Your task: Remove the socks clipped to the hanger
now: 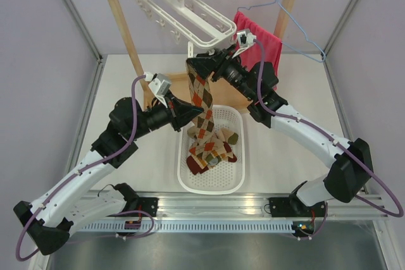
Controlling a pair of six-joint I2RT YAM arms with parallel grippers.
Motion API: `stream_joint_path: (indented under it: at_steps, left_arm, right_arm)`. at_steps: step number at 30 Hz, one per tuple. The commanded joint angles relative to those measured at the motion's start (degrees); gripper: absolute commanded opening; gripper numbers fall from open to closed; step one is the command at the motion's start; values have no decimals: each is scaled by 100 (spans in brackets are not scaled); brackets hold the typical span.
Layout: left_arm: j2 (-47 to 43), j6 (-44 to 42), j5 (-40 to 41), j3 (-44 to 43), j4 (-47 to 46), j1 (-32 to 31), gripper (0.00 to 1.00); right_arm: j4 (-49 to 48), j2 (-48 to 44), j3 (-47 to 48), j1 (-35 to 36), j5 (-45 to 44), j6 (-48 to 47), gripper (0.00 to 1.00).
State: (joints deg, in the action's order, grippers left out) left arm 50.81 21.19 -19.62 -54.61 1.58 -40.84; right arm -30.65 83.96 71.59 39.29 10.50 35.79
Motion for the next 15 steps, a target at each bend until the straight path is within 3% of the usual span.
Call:
stream_joint_path:
  at_steps: [1, 15]
  left_arm:
    - [-44, 175, -165, -190, -132, 41, 2]
    - [-115, 184, -297, -173, -141, 41, 2]
  right_arm:
    - [-494, 32, 337, 53, 180, 130, 67]
    - [-433, 489, 821, 53, -39, 104, 67]
